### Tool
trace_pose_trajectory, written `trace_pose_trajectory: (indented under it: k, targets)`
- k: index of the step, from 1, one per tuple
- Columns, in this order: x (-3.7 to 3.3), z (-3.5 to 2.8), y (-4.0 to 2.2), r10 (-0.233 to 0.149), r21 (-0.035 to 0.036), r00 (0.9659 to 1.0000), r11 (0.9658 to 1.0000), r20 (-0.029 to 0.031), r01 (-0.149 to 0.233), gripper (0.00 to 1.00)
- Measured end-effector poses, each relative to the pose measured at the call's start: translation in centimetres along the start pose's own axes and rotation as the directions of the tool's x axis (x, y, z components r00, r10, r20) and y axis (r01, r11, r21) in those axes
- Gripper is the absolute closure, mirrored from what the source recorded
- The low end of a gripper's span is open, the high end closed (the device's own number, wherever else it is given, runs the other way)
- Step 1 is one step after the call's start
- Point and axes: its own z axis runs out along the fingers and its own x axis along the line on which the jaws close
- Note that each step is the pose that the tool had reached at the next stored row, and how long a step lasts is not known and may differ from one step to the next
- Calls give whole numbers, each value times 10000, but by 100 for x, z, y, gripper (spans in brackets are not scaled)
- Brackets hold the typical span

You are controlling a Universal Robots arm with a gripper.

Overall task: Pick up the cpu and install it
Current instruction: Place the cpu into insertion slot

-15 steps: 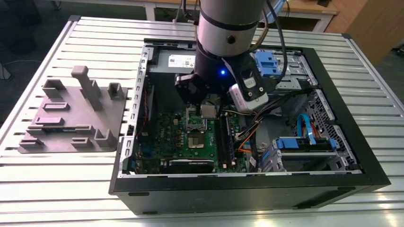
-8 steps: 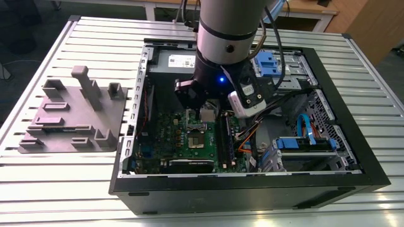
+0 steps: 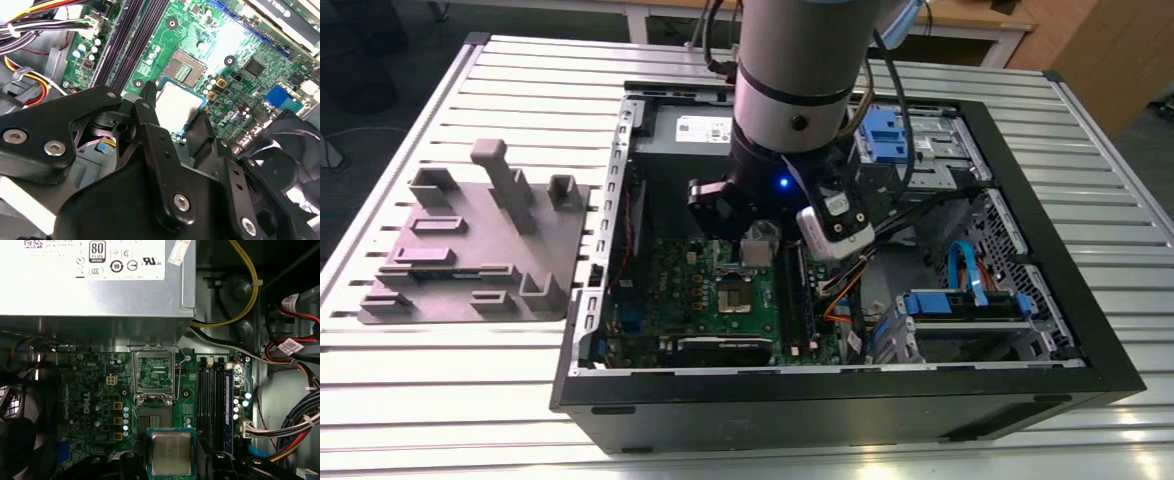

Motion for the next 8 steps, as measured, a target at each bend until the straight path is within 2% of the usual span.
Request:
trace_pose_trajectory:
  k: [4,8]
  targets:
    - [20,73,-3,0,0,10000,10000,-4,0,53]
    - [87,147,-5,0,0,10000,10000,-3,0,53]
